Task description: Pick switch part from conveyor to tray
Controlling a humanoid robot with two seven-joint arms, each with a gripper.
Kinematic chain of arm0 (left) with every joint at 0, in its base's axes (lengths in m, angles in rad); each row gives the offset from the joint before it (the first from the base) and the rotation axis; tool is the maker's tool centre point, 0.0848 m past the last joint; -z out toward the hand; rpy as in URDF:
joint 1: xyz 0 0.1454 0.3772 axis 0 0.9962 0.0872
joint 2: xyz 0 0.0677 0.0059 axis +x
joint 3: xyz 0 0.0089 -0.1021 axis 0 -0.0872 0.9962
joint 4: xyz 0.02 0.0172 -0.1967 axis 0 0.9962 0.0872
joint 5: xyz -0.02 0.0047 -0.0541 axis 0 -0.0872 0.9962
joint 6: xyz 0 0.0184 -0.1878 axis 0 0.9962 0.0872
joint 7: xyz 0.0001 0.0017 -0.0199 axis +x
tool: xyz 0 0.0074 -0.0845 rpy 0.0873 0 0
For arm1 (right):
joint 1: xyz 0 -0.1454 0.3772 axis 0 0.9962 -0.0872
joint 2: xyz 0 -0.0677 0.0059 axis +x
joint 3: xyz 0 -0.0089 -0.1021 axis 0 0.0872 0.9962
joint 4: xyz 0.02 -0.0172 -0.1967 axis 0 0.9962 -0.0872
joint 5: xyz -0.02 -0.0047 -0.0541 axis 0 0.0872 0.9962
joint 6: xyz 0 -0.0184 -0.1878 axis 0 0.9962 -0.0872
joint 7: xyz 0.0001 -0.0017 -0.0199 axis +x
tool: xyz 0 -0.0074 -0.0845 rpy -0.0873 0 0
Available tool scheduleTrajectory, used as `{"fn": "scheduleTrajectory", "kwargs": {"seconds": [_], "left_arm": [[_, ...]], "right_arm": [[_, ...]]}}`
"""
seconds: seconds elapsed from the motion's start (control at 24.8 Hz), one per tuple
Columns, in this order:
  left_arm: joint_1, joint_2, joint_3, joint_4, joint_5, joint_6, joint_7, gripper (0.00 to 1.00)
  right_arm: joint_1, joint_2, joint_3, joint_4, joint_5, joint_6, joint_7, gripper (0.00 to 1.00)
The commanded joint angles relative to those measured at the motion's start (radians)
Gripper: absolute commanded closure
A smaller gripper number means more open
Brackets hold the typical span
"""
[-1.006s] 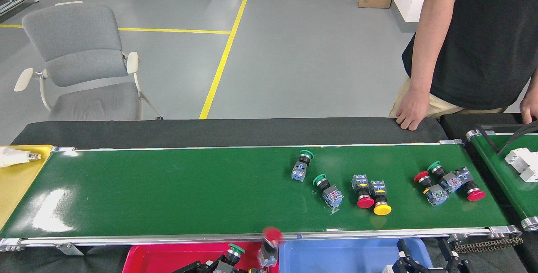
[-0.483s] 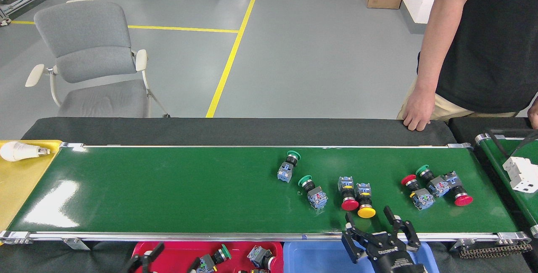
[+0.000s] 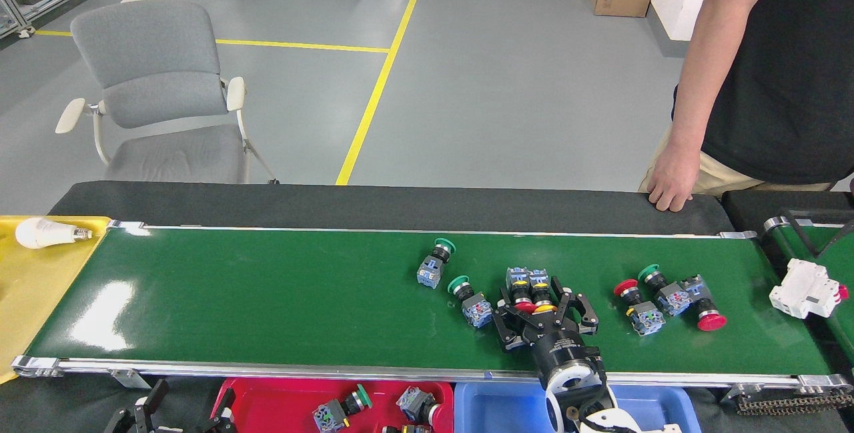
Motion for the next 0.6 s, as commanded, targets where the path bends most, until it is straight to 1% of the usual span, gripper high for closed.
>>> {"fn": "scheduleTrajectory", "kwargs": {"seconds": [0.0, 0.08, 0.16, 0.24, 0.36, 0.4, 0.44, 0.48, 0.52, 0.56], "left_arm": [[-0.006, 0.009, 0.004, -0.012, 0.006, 0.003, 0.010, 0.01], [-0.006, 0.007, 0.011, -0.012, 0.006, 0.005, 0.013, 0.01], [-0.006, 0.007, 0.015, -0.012, 0.006, 0.005, 0.013, 0.01], [-0.004, 0.004, 0.015, -0.012, 0.006, 0.006, 0.013, 0.01], [-0.006, -0.002, 0.020, -0.012, 0.006, 0.032, 0.013, 0.01], [-0.006, -0.002, 0.018, -0.012, 0.006, 0.057, 0.013, 0.01], [-0.010, -0.002, 0.018, -0.012, 0.008, 0.077, 0.013, 0.01], [-0.024, -0.002, 0.018, -0.012, 0.014, 0.088, 0.013, 0.01], [-0.043, 0.001, 0.018, -0.010, 0.028, 0.088, 0.013, 0.01], [-0.055, 0.004, 0.017, -0.009, 0.037, 0.088, 0.013, 0.01]], "right_arm": [[-0.007, -0.014, -0.003, -0.016, -0.003, -0.014, 0.006, 0.98], [0.004, -0.014, -0.003, -0.059, -0.001, -0.041, 0.005, 0.98], [0.033, -0.016, 0.006, -0.125, -0.001, -0.110, 0.006, 0.98], [0.091, -0.019, 0.046, -0.234, 0.000, -0.234, 0.008, 0.98], [0.170, -0.045, 0.112, -0.369, 0.005, -0.398, 0.011, 0.98], [0.188, -0.048, 0.150, -0.402, 0.010, -0.449, 0.009, 0.89], [0.197, -0.048, 0.193, -0.408, 0.011, -0.475, 0.011, 0.64], [0.199, -0.048, 0.242, -0.408, 0.023, -0.481, 0.009, 0.18], [0.202, -0.048, 0.288, -0.405, 0.042, -0.479, 0.008, 0.01], [0.203, -0.048, 0.310, -0.400, 0.053, -0.479, 0.008, 0.00]]}}
